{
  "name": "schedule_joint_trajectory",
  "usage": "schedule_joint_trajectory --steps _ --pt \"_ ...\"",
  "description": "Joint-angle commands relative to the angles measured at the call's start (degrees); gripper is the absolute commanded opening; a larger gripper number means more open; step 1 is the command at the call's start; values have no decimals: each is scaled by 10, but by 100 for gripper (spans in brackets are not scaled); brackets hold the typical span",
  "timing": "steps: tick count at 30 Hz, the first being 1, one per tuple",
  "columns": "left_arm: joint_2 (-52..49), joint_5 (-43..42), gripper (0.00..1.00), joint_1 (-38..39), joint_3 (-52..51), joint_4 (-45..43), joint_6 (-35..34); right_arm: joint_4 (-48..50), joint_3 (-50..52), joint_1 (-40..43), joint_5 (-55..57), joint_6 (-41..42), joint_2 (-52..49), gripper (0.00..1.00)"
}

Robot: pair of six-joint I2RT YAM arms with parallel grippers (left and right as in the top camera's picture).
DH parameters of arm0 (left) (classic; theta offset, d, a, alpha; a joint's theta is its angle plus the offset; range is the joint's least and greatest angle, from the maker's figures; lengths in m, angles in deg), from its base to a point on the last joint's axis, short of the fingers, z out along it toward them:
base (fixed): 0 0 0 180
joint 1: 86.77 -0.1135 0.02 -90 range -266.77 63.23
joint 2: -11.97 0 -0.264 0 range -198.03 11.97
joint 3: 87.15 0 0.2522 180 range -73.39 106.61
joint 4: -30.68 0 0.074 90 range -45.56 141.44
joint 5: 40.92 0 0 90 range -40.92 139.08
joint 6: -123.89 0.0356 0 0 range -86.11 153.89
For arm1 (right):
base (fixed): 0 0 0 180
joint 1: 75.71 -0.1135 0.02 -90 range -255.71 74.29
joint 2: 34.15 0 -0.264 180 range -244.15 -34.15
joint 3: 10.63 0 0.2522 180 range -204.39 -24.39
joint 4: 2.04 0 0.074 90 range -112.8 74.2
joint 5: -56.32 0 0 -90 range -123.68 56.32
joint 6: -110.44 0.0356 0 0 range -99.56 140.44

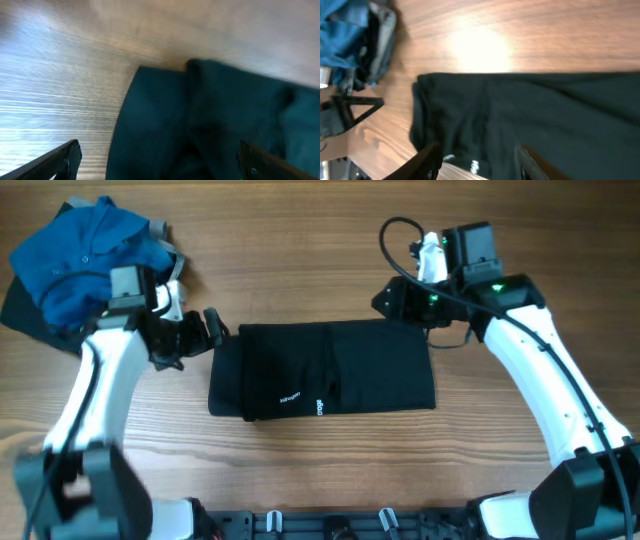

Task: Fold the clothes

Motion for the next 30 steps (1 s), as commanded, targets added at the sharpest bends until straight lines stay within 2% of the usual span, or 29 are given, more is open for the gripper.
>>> schedule_joint_trajectory --steps 1,5,8,11,15,18,21,23,26,29,30 --pt "-98 -19 100 -5 -11 5 26 -29 0 28 14 -45 -1 51" --pt "-160 -78 100 -5 -12 3 79 -47 0 33 38 -50 -1 51" --pt "-170 -78 100 -5 -12 8 97 -47 0 33 38 -49 -1 51" --pt "-171 -150 94 -5 -37 7 162 -47 0 33 38 -49 -1 51" --pt "-172 -179 92 -5 -75 -14 175 -47 0 33 38 -49 -1 51" --pt "-172 -227 90 -1 -88 -14 216 -48 0 33 38 -49 -1 51" --pt "-172 -242 88 36 -89 -15 250 -52 0 33 38 -49 -1 51" --pt "-172 -224 87 71 -89 -34 245 -54 0 33 38 -49 -1 50" --pt "-172 -196 78 101 -89 -60 204 -56 0 33 38 -49 -1 50" --pt "-172 -155 56 104 -89 -77 144 -56 0 33 38 -49 -1 50" --pt "-172 -156 51 104 -89 -81 132 -56 0 33 38 -49 -1 50"
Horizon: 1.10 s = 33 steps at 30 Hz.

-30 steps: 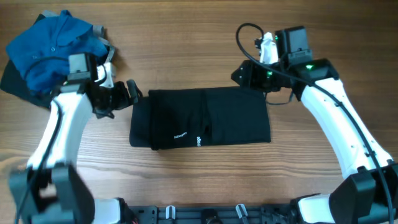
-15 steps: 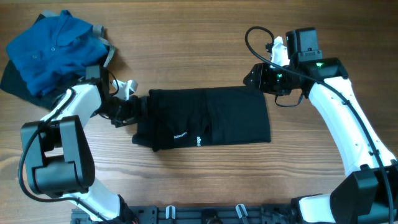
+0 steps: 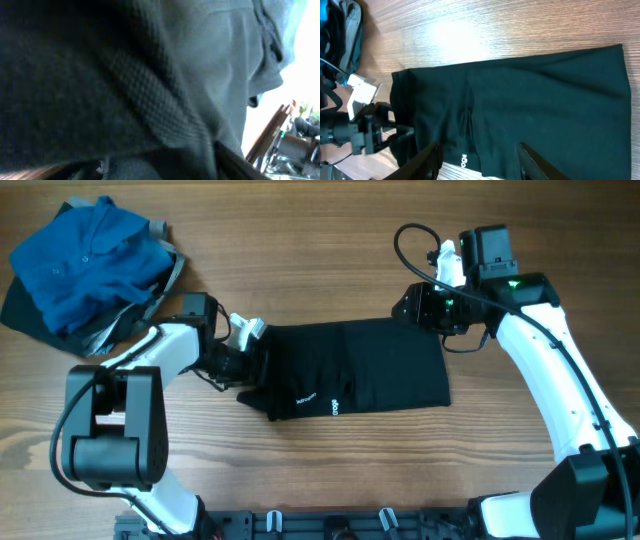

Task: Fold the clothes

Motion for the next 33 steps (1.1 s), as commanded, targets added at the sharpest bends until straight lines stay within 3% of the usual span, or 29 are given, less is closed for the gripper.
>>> schedule_joint_trajectory --steps 1,2,3,4,6,10,13,15,18,23,26,30,33 --pt "-28 71 48 4 -17 -14 -66 -1 0 0 10 -11 -1 50" --pt "-28 70 47 4 -17 -23 -87 -1 0 0 10 -11 -1 50" --pt "-28 57 66 4 -17 -34 -110 -1 0 0 10 -11 -1 50" --pt "-28 38 70 4 -17 -38 -110 -1 0 0 10 -12 -1 50" --pt "-28 -1 73 5 -17 -49 -117 -1 0 0 10 -11 -1 50" --pt "-29 9 73 40 -19 -70 -136 -1 0 0 10 -11 -1 50" --pt "-29 106 54 84 -33 -93 -185 -1 0 0 10 -11 -1 50" --pt "-28 127 28 97 -33 -91 -193 -1 0 0 10 -11 -1 50" --pt "-28 126 17 76 -29 -68 -198 -3 0 0 10 -16 -1 50" --pt "-28 126 12 -17 72 117 -193 -4 0 0 10 -20 -1 50" --pt "-28 135 12 -61 202 253 -160 -4 0 0 10 -20 -1 50" --pt "-28 228 13 -37 349 338 -160 -2 0 0 16 -20 -1 50" --pt "-28 257 14 21 363 326 -160 -3 0 0 24 -20 -1 50"
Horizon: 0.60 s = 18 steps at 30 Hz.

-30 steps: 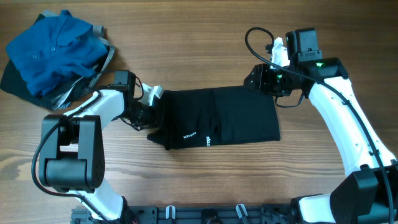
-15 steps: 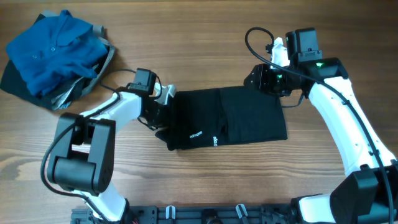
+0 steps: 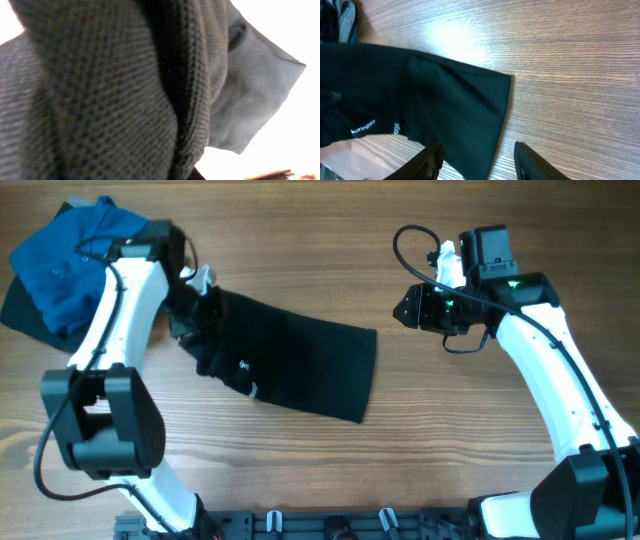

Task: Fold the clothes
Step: 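Fold the left end rightward over the middle with the left gripper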

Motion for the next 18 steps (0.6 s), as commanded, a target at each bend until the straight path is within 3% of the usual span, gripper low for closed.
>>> schedule_joint_trajectory --steps 1,9,14,15,16,18 --pt "2 49 14 82 16 -17 11 0 0 0 13 -11 -1 50" --pt "1 82 19 267 5 -71 -13 -4 0 0 17 -12 -1 50" --pt "-11 82 19 327 -45 -138 -62 -6 0 0 21 -13 -1 50" --pt "-15 82 27 336 -50 -146 -67 -6 0 0 21 -13 -1 50" --pt "-19 82 44 344 -52 -150 -67 -6 0 0 21 -13 -1 50" --pt "-23 82 51 363 -52 -163 -67 -6 0 0 21 -13 -1 50"
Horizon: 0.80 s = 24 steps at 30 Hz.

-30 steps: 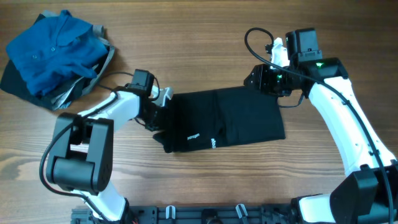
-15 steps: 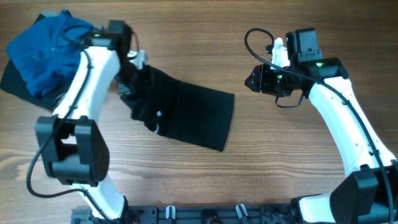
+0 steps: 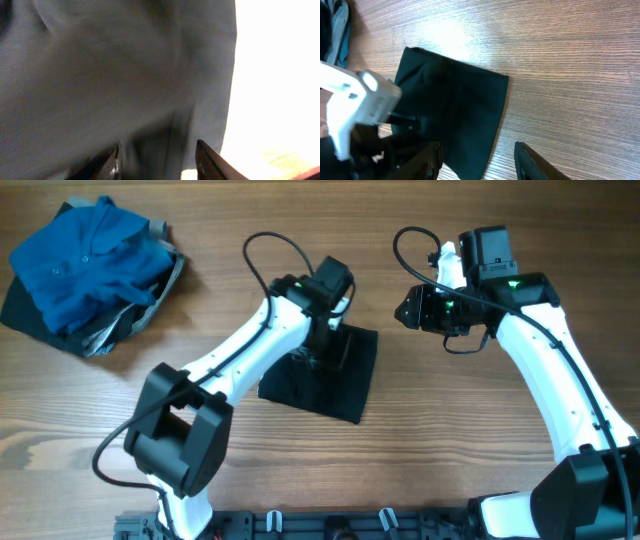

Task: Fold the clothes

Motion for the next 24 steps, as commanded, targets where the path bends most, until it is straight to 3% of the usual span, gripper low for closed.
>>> schedule_joint_trajectory --steps 1,4,5,6,11,13,15,17,20,21,24 --pt "-12 -1 50 35 -5 -10 -12 -1 -1 0 10 -11 -1 50" --pt "-12 -2 50 50 -4 -6 -12 -1 -1 0 11 -11 -1 50" --pt "-8 -1 55 49 0 4 -12 -2 -1 0 11 -11 -1 50" --pt "-1 14 66 36 19 34 -12 -2 -1 0 15 -18 -1 50" --pt "50 71 71 -58 53 73 -12 -16 2 -28 -3 -68 -5 56" --pt "53 67 73 -111 53 74 -12 -7 2 -63 -9 -31 -19 66" --pt "53 31 75 -160 53 75 -12 21 2 -103 28 99 -58 73" --pt "53 24 75 -189 53 83 -12 57 2 -129 12 161 -116 73" --pt "53 25 77 -206 53 97 4 124 2 -151 -53 155 -185 73" --pt "53 25 78 -206 53 96 4 131 2 -152 -54 160 -192 69" --pt "53 25 80 -206 53 89 4 125 1 -143 -39 123 -181 9"
